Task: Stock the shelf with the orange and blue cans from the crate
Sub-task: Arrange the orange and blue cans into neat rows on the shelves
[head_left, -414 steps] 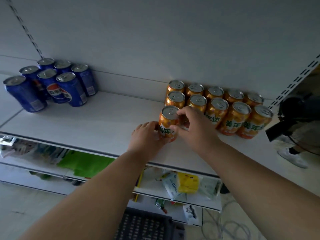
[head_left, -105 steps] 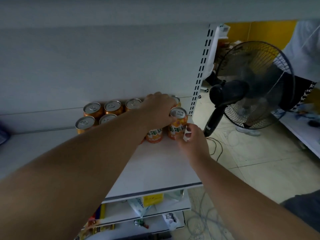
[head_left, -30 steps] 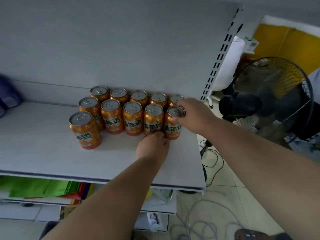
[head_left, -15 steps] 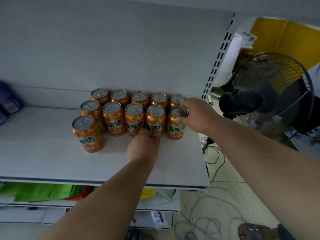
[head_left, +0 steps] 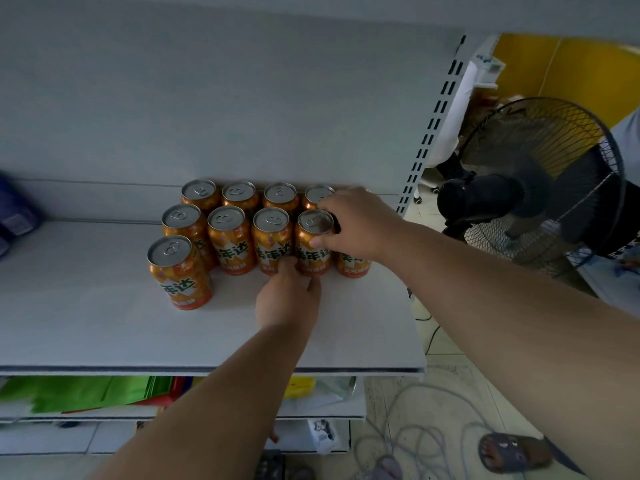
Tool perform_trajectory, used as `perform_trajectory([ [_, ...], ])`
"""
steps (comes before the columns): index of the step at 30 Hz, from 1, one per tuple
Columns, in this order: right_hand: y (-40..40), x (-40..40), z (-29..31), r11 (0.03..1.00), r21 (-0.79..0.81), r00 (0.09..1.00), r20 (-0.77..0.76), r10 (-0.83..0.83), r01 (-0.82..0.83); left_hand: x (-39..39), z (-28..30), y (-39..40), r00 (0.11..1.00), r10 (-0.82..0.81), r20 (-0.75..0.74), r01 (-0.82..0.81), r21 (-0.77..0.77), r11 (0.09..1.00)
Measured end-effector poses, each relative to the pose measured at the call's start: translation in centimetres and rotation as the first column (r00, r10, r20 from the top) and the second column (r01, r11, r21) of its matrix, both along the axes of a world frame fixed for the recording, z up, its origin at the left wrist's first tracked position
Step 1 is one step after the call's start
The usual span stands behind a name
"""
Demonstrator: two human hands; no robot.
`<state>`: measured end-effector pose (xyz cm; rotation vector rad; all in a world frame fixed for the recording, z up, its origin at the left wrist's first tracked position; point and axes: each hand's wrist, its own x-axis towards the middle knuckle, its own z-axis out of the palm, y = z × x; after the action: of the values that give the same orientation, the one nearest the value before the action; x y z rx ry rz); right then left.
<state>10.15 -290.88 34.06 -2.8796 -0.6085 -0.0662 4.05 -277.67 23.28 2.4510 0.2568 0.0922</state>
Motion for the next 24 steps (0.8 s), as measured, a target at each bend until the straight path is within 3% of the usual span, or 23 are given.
perform_trajectory([
  [3, 0.7, 0.7, -0.4, 0.998, -0.048, 1.000, 0.013, -0.027, 0.027, 0.0, -0.1, 0.4, 0.999, -0.035, 0.004, 0.035, 0.017, 0.999],
  [19, 0.0, 0.4, -0.9, 0.997, 0.010, 0.997, 0.040, -0.072, 0.071, 0.1, -0.2, 1.3, 0.993, -0.115, 0.010, 0.115, 0.001, 0.993],
  [24, 0.5, 0.6, -0.5, 0.999, -0.015, 0.997, 0.064, -0.033, 0.034, -0.3, -0.5, 3.1, 0.998, -0.047, 0.036, 0.050, -0.064, 0.997],
])
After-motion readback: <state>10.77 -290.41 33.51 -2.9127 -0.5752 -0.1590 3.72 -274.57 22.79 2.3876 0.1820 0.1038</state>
